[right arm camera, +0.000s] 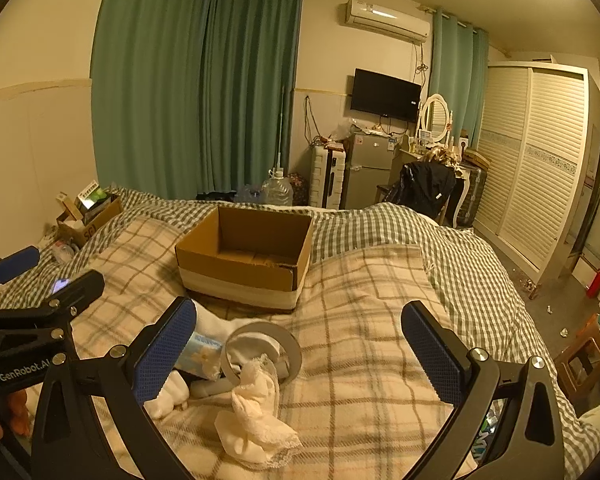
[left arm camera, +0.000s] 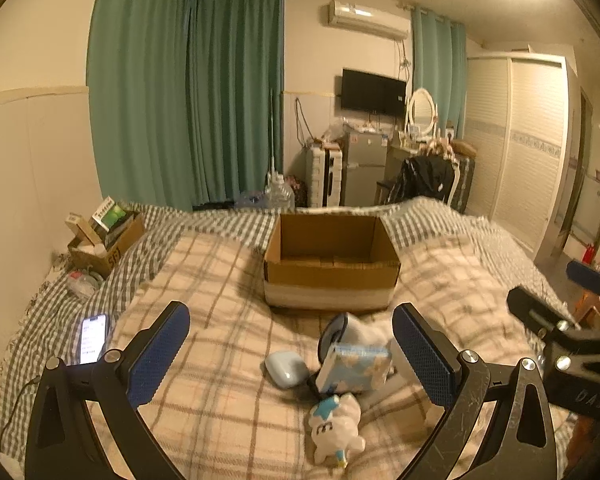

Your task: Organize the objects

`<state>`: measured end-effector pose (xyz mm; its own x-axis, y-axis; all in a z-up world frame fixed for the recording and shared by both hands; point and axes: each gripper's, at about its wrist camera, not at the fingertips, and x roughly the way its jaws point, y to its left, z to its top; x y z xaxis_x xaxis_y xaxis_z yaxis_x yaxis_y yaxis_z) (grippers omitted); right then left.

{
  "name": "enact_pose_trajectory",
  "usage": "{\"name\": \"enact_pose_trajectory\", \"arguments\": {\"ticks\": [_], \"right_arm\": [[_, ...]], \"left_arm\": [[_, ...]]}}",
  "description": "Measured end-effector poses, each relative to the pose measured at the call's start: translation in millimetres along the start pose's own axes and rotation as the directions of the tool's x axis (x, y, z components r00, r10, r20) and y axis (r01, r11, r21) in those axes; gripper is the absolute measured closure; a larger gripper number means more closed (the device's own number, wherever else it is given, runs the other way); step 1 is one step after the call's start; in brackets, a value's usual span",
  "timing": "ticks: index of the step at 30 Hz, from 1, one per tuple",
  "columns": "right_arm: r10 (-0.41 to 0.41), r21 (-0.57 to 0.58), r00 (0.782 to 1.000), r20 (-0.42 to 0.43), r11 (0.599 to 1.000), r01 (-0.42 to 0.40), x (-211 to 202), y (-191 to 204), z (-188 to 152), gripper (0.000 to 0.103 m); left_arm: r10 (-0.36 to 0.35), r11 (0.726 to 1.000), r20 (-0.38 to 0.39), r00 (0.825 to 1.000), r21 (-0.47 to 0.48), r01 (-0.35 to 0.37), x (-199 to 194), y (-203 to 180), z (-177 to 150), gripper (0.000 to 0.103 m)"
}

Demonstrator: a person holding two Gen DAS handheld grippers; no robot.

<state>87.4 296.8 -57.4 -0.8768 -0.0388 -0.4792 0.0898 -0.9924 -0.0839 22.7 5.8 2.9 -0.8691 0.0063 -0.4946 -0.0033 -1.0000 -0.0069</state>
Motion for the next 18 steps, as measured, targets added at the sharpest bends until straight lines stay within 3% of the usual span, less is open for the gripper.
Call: {"name": "enact_pose_trajectory", "arguments": {"ticks": [4,9,12,15,18], "right_arm": [[0.001,-0.015,0.997,-0.071,1.000,-0.002,13.4,-2.9,-12.8,0.000],[0.042,-0.016,0.979,-0.197,0.999,-0.046,38.8,-2.4,-41.5,0.002],[0.087,-0.016,0.961,-0.262,0.995,-0.095,51.7,-0.5,-56.4,0.004],[0.146,0.023,0.933,-0.329,0.989,-0.146,66.8,-3.4,-68.7,0.015],[0.209,0.062,0.905,-0.372,0.978,-0.200,75.9,-5.2,-76.0,0.033]], "left_arm": [[-0.013,0.999,-0.114,0.993,0.042,0.018,19.2,-7.8,-24.4,0.000],[-0.012,0.995,-0.290,0.957,0.089,0.039,58.4,-17.7,-64.4,0.000],[-0.040,0.995,-0.339,0.940,0.069,0.068,72.0,-19.2,-78.2,0.000],[-0.068,0.994,-0.382,0.922,0.052,0.094,83.8,-19.2,-85.3,0.000],[-0.091,0.990,-0.426,0.900,0.056,0.127,95.7,-24.7,-96.2,0.001]]}}
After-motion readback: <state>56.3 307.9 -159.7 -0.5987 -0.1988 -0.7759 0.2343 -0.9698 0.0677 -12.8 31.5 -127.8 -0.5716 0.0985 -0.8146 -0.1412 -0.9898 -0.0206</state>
